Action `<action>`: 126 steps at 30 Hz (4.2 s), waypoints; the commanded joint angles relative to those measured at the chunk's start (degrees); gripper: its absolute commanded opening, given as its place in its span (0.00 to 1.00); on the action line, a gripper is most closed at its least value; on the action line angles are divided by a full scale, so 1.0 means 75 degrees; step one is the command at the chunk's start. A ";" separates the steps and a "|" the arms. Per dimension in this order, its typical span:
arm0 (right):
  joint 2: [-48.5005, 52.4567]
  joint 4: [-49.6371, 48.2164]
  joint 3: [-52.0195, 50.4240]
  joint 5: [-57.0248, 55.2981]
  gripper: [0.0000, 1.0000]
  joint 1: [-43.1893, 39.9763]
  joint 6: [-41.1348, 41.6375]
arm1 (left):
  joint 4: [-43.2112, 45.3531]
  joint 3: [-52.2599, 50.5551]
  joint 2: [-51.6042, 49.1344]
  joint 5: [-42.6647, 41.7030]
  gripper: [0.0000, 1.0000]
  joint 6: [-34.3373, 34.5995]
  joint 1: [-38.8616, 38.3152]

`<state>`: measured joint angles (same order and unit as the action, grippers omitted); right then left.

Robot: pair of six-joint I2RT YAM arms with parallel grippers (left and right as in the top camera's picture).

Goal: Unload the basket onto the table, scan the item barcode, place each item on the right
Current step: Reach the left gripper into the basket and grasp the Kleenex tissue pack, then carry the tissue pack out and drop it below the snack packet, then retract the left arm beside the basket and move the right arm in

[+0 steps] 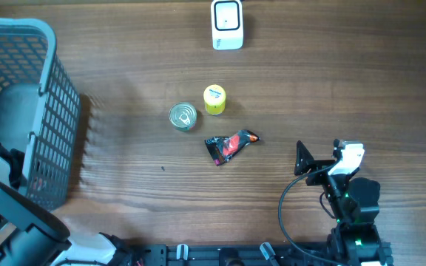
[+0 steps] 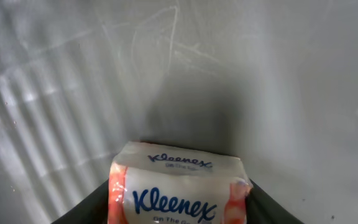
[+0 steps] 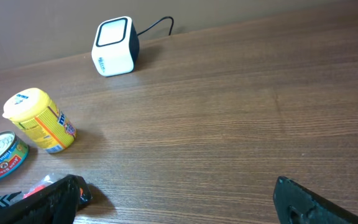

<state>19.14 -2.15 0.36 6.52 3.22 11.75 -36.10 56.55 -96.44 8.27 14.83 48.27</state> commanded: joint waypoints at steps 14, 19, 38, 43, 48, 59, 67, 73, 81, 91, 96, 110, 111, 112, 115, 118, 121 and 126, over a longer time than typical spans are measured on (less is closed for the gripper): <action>0.0029 0.0006 -0.0006 -0.0064 1.00 -0.0009 0.0035 | -0.0883 0.3777 0.1903 -0.4109 0.48 0.0376 -0.0023; 0.0029 -0.0023 -0.0006 -0.0064 1.00 -0.0012 0.0035 | 0.0312 0.4127 0.2833 -0.7169 0.47 0.1355 -0.0326; 0.0029 -0.0047 -0.0006 -0.0064 1.00 -0.0012 0.0035 | -0.2637 0.4089 0.2492 -0.6067 0.52 -0.2428 -0.8443; 0.0029 -0.0058 -0.0006 -0.0067 1.00 -0.0009 0.0032 | -0.3529 0.4089 0.2238 -0.6580 0.38 -0.3602 -0.8708; 0.0029 -0.0058 -0.0006 -0.0064 1.00 -0.0009 0.0029 | -0.4086 0.4089 0.2189 -0.6968 0.37 -0.4246 -0.8708; 0.0029 -0.0052 -0.0006 -0.0064 1.00 -0.0009 0.0032 | -0.4191 0.1999 0.2078 -0.7836 0.45 -0.5980 -0.8708; 0.0029 -0.0058 -0.0006 -0.0064 1.00 -0.0009 0.0035 | -0.2404 0.0554 0.1037 -0.8355 0.45 -0.5919 -0.8708; 0.0029 -0.0055 -0.0006 -0.0064 1.00 -0.0012 0.0032 | -0.1985 0.0539 -0.0326 -0.8615 0.45 -0.5922 -0.8708; 0.0029 -0.0055 -0.0006 -0.0064 1.00 -0.0012 0.0035 | -0.1836 0.0536 -0.1172 -0.8524 0.46 -0.5931 -0.8708; 0.0029 -0.0055 -0.0006 -0.0067 1.00 -0.0012 0.0035 | -0.1632 0.0536 -0.1172 -0.8521 0.79 -0.5928 -0.8708; 0.0029 -0.0052 -0.0006 -0.0064 1.00 -0.0009 0.0035 | -0.1542 0.0551 -0.1169 -0.8504 1.00 -0.5919 -0.8708; 0.0029 -0.0230 -0.0006 -0.0061 1.00 -0.0009 0.0035 | -0.1454 0.1463 0.1058 -0.4945 1.00 -0.1743 -0.8708; 0.0029 -0.0254 -0.0006 -0.0055 1.00 -0.0009 0.0032 | -0.1507 0.1463 0.1282 -0.4482 1.00 -0.1434 -0.8714; 0.0029 -0.0338 -0.0003 0.0096 1.00 -0.0009 0.0032 | -0.1647 0.1463 0.1571 -0.4016 1.00 -0.1288 -0.8725; 0.0029 -0.0382 0.0207 0.1300 1.00 -0.0009 -0.0023 | -0.2037 0.1463 0.2323 -0.3500 1.00 -0.1341 -0.8760; 0.0029 0.0256 0.0903 0.1711 1.00 -0.0009 0.0017 | -0.1906 0.1463 0.3366 -0.2436 1.00 -0.0790 -0.8760; 0.0090 0.1142 0.1926 0.1486 1.00 -0.0009 -0.0329 | -0.1696 0.1463 0.4572 -0.0557 1.00 0.0318 -0.8760; 0.1609 0.3331 0.4386 0.1309 1.00 -0.0009 -0.0801 | -0.1702 0.1460 0.6187 0.0557 1.00 0.0924 -0.8760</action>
<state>23.68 16.71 23.68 16.45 3.22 8.58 -48.53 66.83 -55.16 3.22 16.67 -17.26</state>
